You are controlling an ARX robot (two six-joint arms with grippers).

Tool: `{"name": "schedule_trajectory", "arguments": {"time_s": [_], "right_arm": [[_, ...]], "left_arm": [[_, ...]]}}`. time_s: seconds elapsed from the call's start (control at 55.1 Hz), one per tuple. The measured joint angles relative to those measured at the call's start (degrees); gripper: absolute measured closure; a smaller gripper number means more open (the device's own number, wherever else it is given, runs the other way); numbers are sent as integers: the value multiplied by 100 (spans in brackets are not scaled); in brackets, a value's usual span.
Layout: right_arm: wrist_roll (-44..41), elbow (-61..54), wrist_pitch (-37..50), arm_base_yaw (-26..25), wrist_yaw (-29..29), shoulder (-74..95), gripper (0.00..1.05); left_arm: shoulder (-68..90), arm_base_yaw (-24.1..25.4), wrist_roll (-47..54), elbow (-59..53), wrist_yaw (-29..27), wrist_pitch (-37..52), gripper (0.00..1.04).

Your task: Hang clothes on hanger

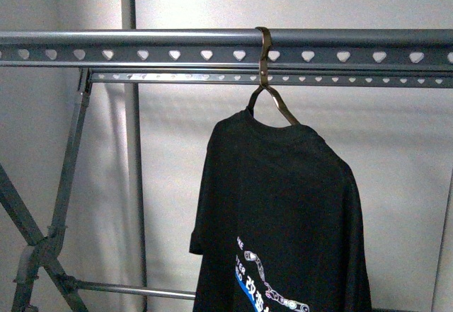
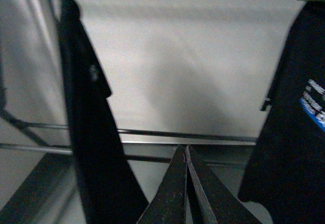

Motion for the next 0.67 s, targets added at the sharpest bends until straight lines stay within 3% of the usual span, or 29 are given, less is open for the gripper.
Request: {"name": "schedule_trajectory", "arguments": {"time_s": [0.581, 0.671], "right_arm": [[-2, -352, 26, -17, -28, -313, 102], [-7, -352, 26, -17, -26, -313, 91]], "left_arm": [[-435, 0, 0, 0, -9, -304, 101], [-435, 0, 0, 0, -7, -304, 101]]}}
